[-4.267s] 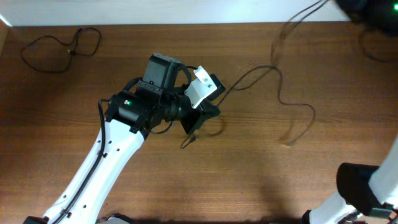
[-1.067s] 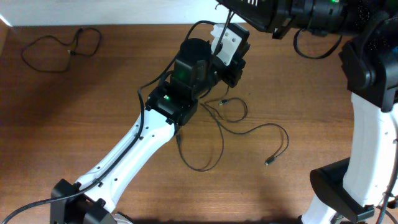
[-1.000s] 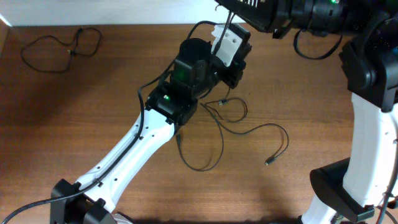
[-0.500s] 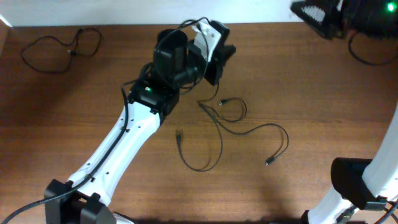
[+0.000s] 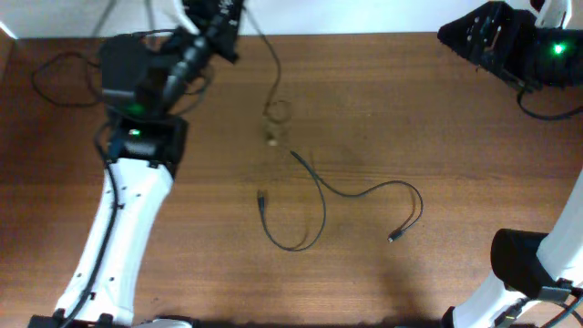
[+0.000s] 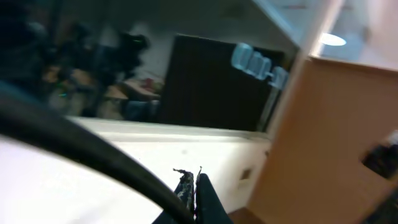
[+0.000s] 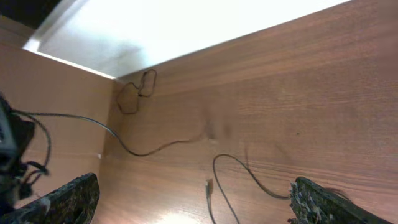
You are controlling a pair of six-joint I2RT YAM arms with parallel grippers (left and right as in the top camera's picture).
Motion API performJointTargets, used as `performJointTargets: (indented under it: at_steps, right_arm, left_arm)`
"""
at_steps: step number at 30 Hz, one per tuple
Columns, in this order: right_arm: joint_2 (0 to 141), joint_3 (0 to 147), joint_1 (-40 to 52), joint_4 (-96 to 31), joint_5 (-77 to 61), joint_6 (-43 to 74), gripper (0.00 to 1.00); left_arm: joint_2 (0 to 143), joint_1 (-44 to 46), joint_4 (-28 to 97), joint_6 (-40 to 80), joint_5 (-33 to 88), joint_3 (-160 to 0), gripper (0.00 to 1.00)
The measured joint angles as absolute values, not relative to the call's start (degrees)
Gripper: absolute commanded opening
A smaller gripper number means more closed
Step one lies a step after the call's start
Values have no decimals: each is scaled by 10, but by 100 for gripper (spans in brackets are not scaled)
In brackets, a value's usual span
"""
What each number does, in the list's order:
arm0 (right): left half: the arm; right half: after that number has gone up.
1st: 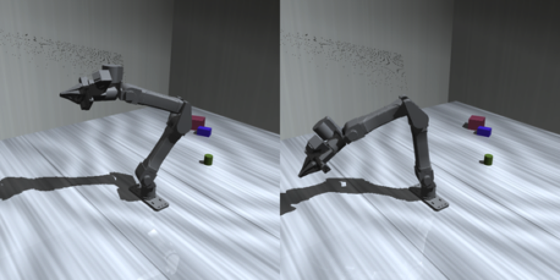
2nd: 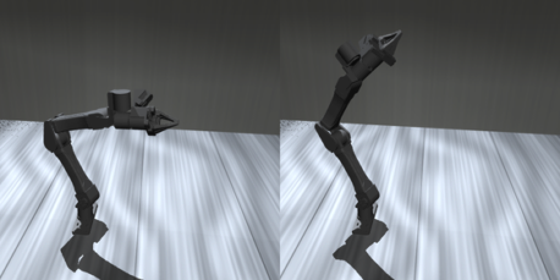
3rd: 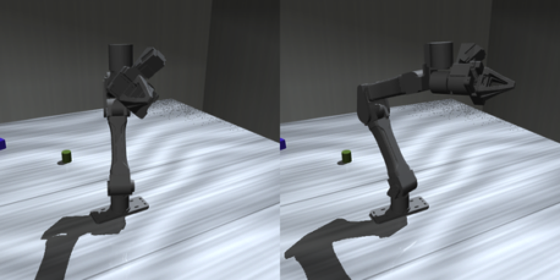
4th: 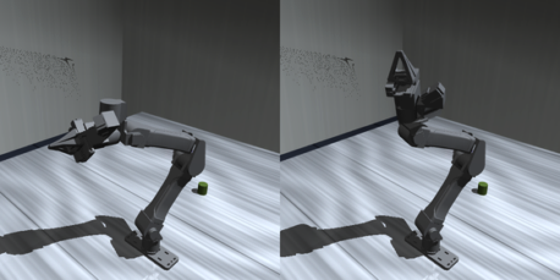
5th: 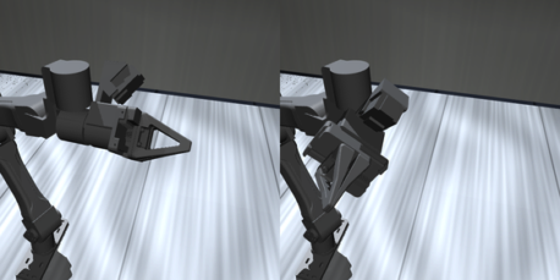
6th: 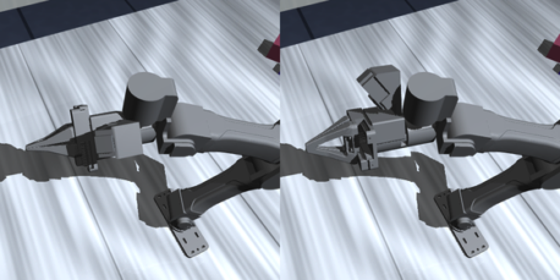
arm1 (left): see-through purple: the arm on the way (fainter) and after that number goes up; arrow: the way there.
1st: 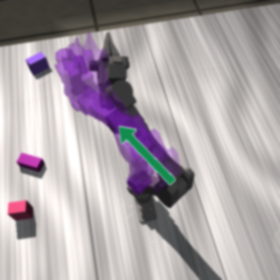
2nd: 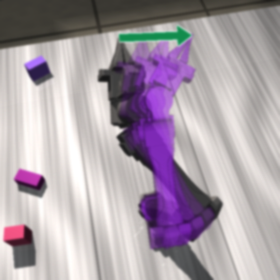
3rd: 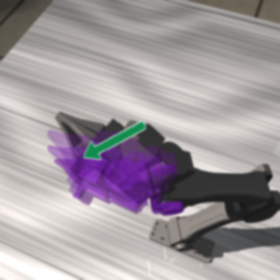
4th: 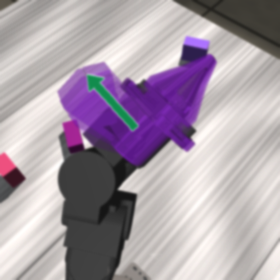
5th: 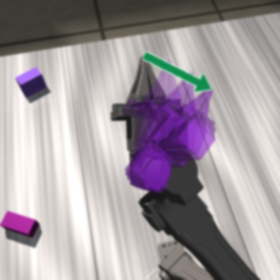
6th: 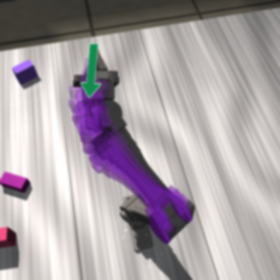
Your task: Untangle cables
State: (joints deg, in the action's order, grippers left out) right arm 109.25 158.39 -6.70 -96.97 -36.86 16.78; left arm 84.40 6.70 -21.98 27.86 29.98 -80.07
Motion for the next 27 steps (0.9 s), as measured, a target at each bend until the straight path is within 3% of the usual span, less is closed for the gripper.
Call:
performJointTargets:
  at_steps: [13,16,19,20,23,27]
  right_arm:
    - [1093,1530,-67,-970,-357,160,98]
    - [1093,1522,-67,-970,-358,160,98]
    - [1093,1511,-67,-970,-358,160,98]
    - [1093,1509,-67,-970,-358,160,98]
    - [1093,1502,-67,-970,-358,160,98]
    - [1093,1490,-67,-970,-358,160,98]
  left_arm:
    - [845,-232,30,215,255,-801,0]
    - [847,-263,95,167,172,-800,7]
    - [858,-279,113,127,32,-801,23]
    - [866,-286,112,116,-7,-801,33]
    - [900,-304,115,89,-66,-801,89]
    - [959,-309,138,66,-97,-801,94]
